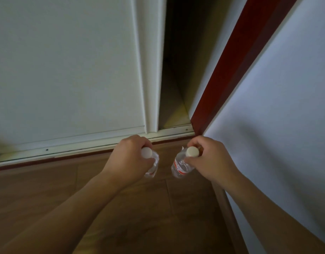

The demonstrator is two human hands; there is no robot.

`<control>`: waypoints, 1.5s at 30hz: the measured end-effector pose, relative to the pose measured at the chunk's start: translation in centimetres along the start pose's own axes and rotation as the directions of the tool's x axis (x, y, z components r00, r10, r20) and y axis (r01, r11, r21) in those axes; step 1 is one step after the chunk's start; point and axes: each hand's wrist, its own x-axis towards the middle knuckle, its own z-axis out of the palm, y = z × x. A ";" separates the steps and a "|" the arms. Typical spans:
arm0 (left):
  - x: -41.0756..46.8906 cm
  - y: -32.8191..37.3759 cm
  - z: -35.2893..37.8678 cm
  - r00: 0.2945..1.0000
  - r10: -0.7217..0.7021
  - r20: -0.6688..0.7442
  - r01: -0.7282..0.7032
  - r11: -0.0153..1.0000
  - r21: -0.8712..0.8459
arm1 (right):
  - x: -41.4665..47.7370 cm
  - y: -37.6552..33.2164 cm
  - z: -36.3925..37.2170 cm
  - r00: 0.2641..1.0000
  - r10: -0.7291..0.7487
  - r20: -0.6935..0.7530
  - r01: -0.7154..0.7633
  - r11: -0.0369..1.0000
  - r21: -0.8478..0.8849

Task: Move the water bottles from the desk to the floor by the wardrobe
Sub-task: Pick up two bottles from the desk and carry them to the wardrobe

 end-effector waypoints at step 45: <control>6.2 -6.1 14.8 0.999 0.037 0.001 -0.036 0.996 -0.083 | 7.6 10.4 8.3 1.000 0.007 -0.004 -0.007 0.995 -0.100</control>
